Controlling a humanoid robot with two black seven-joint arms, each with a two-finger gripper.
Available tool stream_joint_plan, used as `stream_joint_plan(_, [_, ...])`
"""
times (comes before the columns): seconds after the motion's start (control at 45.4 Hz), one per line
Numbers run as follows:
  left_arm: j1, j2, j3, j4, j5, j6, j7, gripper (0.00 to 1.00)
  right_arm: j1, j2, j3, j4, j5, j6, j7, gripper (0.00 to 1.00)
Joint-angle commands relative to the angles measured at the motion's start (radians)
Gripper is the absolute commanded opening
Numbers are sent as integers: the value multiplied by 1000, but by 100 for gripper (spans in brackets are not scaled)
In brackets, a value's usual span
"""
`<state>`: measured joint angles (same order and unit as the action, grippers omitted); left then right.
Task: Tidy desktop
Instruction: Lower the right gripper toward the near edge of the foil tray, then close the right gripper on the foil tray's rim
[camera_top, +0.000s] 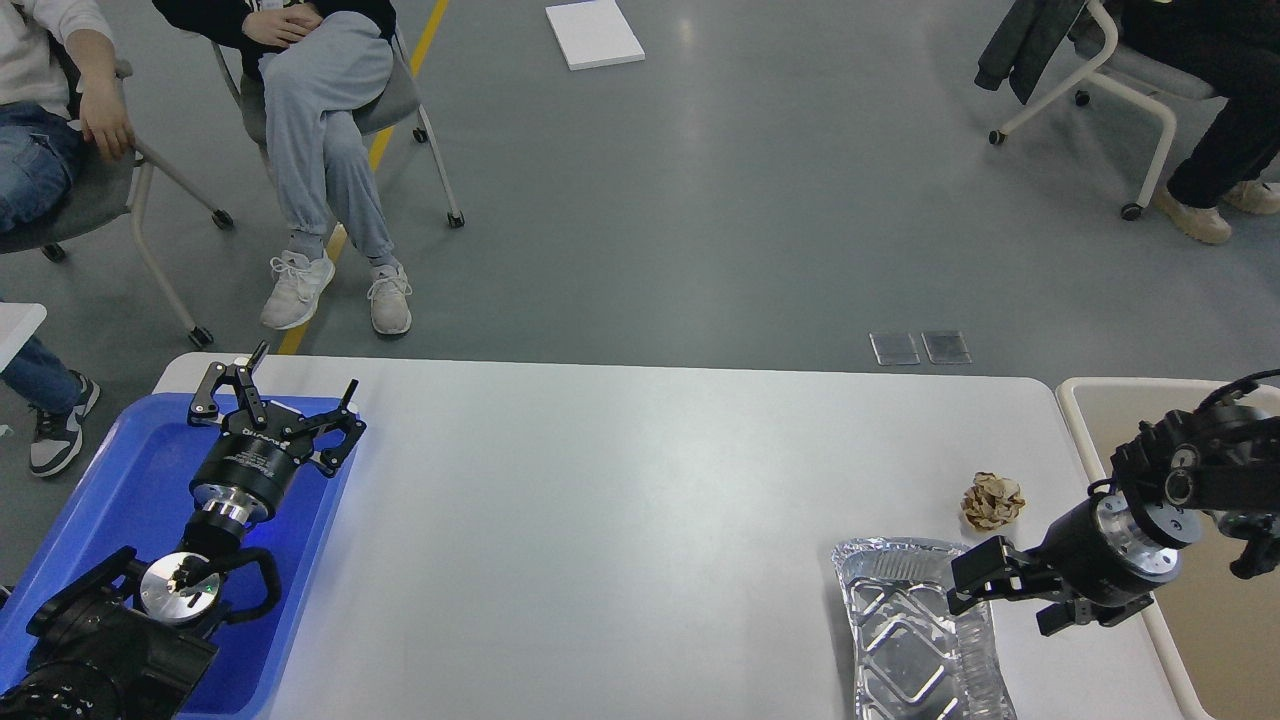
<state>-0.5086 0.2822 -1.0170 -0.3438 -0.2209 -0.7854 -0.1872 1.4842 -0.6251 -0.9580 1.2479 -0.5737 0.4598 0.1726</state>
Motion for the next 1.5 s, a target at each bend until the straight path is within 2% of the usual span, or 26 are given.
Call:
stream_joint_plan(0.0, [-1,0,0,0,0,0,0,100,-45,16,31,-4,-187,-21,-11,100])
stream_joint_plan(0.154, [-1,0,0,0,0,0,0,100,-90,25,61,-37,-167,-116,-11,100])
stream_joint_plan(0.286, [-1,0,0,-1,0,0,0,100,-211,102,79,-120,-98,-188,-11,100])
stream_joint_plan(0.484, [-1,0,0,0,0,0,0,100,-223,111,82,-119,-84,-196,-10,99])
stream_joint_plan(0.616, [-1,0,0,0,0,0,0,100,-232,117,82,-125,-83,-205,-11,94])
stream_joint_plan(0.947, [-1,0,0,0,0,0,0,100,-239,99,81,-145,-61,-267,-11,93])
stream_joint_plan(1.057, [-1,0,0,0,-1,0,0,100,-245,97,79,-154,-63,-267,-11,85])
stream_joint_plan(1.145, [-1,0,0,0,0,0,0,100,-245,94,73,-154,-63,-265,-11,74])
stream_joint_plan(1.299, [-1,0,0,0,0,0,0,100,-246,87,41,-153,-77,-253,-11,23])
stream_joint_plan(1.409, [-1,0,0,0,0,0,0,100,-245,87,28,-146,-77,-247,-11,9])
stream_joint_plan(1.475, [-1,0,0,-1,0,0,0,100,-245,87,27,-146,-77,-245,-11,5])
